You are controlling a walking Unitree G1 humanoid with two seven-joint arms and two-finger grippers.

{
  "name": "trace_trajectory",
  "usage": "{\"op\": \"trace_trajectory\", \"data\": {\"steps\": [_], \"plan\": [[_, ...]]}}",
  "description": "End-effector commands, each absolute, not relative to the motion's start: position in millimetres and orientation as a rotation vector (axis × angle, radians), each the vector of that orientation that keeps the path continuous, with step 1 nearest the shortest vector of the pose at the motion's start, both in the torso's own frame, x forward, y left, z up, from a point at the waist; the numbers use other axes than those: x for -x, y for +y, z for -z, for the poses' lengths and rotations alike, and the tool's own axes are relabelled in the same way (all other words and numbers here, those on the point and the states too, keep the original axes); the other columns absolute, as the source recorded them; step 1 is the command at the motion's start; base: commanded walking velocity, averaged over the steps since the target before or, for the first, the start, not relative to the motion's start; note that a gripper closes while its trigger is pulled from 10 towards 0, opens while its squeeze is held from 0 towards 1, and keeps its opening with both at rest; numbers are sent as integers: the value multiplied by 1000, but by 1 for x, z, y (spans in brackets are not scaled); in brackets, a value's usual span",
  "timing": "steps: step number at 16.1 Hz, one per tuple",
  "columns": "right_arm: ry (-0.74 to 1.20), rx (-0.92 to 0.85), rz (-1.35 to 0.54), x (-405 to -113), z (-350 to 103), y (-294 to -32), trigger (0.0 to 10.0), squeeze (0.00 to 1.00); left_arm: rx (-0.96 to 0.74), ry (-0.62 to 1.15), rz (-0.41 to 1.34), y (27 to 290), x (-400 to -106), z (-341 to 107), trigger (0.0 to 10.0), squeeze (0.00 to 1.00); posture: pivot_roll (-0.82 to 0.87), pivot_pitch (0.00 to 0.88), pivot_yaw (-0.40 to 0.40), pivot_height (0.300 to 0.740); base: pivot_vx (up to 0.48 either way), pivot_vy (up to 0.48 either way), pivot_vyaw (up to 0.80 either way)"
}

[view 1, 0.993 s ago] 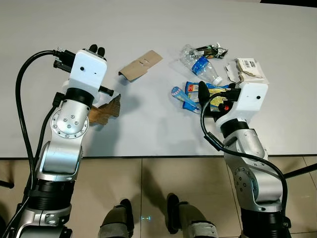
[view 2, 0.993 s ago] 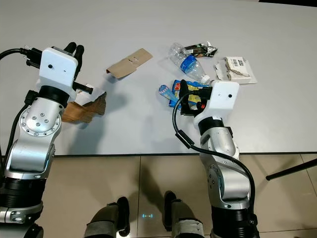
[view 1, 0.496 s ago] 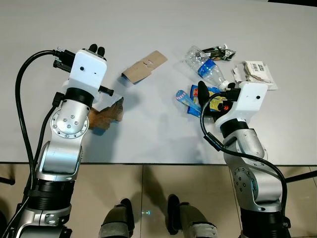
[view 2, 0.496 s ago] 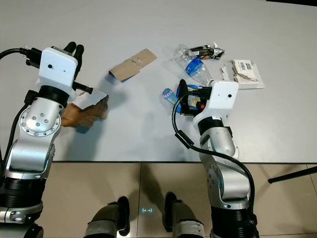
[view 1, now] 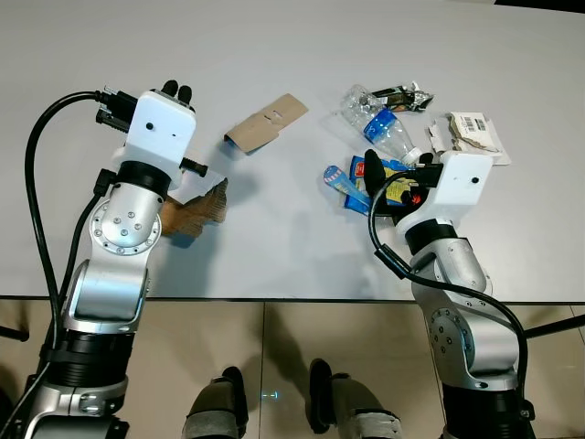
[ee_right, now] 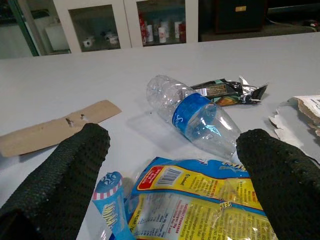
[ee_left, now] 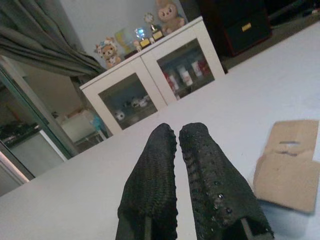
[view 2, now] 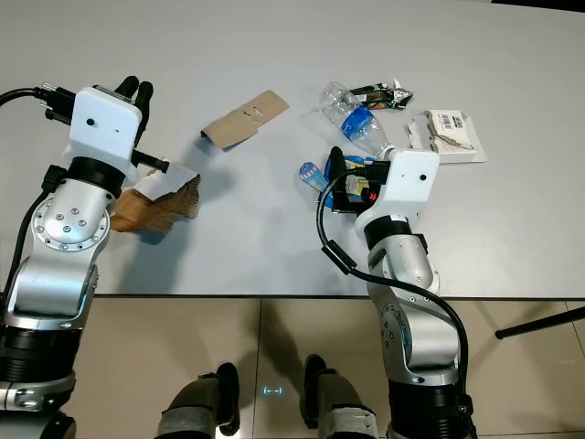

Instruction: Picking trash to rubbish bin

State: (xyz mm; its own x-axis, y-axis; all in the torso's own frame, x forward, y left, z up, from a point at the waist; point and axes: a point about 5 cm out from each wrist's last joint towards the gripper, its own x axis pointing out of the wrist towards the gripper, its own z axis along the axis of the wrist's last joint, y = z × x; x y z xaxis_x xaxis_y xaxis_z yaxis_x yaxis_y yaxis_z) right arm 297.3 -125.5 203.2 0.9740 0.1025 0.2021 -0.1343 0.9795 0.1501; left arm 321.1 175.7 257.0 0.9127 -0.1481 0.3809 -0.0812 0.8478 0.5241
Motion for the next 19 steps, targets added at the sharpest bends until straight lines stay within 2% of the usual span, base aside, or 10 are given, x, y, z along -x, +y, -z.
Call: {"op": "trace_trajectory", "data": {"steps": [1,3,4,7,8,12,13,15,18,19], "plan": [[-192,-168,-120,-298,-201,-125,10000,0,-600,-421,46,179,-321,-259,10000,0,-36,247,-38,740,0,0,0],[-193,-169,-120,-299,-201,-124,10000,0,-643,-403,57,184,-320,-259,10000,0,-34,247,-37,740,0,0,0],[-195,-173,-122,-300,-200,-124,10000,0,-731,-332,159,186,-314,-251,10000,0,-21,252,-34,740,0,0,0],[-195,-175,-130,-303,-200,-123,10000,0,-810,-277,192,201,-302,-249,10000,0,-6,255,-37,740,0,0,0],[-195,-176,-132,-304,-200,-122,10000,0,-808,-253,182,210,-300,-252,10000,1000,-1,254,-39,740,0,0,0],[-195,-177,-149,-306,-199,-119,10000,0,-718,-253,141,238,-297,-275,10000,1000,8,248,-46,740,0,0,0],[-197,-177,-152,-307,-200,-119,10000,0,-644,-253,140,244,-297,-281,10000,1000,7,245,-48,740,0,0,0],[-199,-175,-153,-308,-200,-119,10000,0,-488,-175,288,248,-290,-279,10000,1000,7,247,-49,740,0,0,0],[-195,-170,-148,-308,-199,-121,10000,0,-396,-136,367,257,-283,-280,10000,1000,8,250,-52,740,0,0,0],[-194,-171,-152,-309,-199,-121,10000,0,-376,-82,456,255,-277,-275,10000,1000,10,250,-52,740,0,0,0]]}}
